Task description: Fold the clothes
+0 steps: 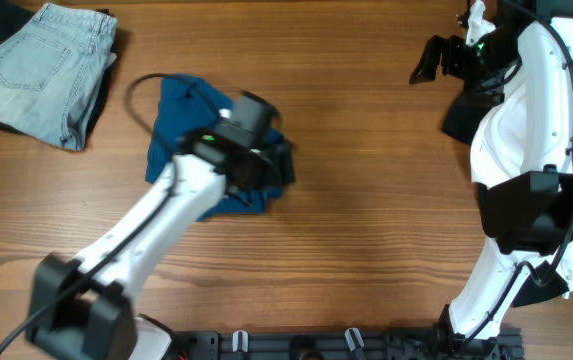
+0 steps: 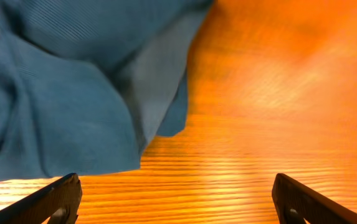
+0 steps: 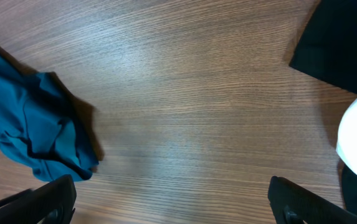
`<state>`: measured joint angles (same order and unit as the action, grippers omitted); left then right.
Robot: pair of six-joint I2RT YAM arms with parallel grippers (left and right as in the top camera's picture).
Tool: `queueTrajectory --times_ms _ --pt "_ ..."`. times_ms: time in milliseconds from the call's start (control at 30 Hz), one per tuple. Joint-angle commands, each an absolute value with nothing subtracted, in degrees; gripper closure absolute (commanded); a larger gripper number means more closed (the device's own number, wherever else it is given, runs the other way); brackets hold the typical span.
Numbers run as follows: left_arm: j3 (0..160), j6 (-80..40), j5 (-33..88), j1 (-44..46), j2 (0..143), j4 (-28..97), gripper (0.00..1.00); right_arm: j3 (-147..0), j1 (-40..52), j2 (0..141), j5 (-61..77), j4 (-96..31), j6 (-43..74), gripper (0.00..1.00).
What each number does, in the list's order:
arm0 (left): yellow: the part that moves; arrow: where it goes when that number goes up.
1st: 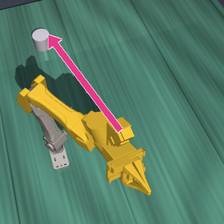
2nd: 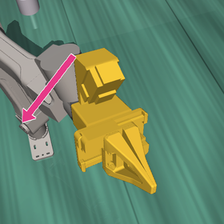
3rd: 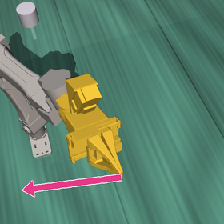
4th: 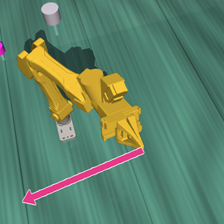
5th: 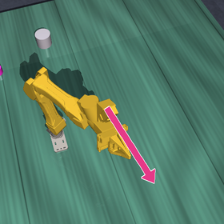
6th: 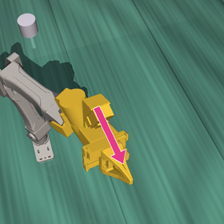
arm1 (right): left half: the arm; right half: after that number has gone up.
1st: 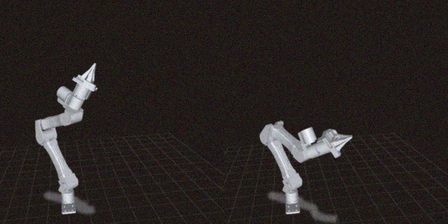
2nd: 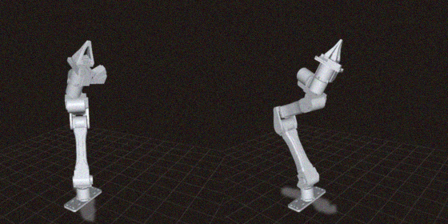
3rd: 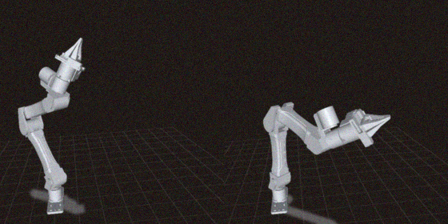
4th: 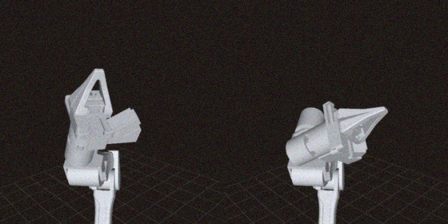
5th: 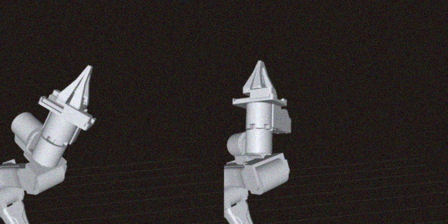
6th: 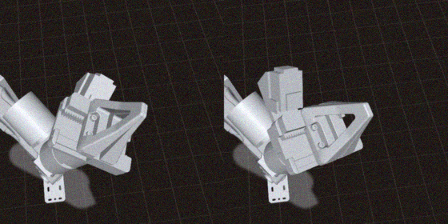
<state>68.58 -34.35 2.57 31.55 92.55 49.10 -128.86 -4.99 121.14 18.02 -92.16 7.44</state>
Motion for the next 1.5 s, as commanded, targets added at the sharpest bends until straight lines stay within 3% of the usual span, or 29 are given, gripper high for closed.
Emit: queueTrajectory --times_ms 0,267,467,800,1467 --pt "68.38 -30.20 -6.85 35.03 98.37 49.34 0.01 -130.02 -5.26 119.35 19.38 -92.16 7.44 0.00" --pt "68.38 -29.32 -17.89 35.20 104.95 50.35 0.01 -130.02 -5.26 119.35 19.38 -92.16 6.17 0.00" --pt "68.40 -26.70 -17.85 35.09 105.12 48.25 0.01 -130.02 -5.26 119.35 19.38 -92.16 6.15 0.00" --pt "69.45 -25.93 -4.67 36.99 105.12 43.40 0.03 -130.02 -5.26 119.35 19.38 -92.16 6.17 0.00" --pt "69.45 -25.67 -10.17 38.74 113.99 44.84 0.07 -130.02 -5.26 119.35 19.42 -92.16 6.17 0.00"
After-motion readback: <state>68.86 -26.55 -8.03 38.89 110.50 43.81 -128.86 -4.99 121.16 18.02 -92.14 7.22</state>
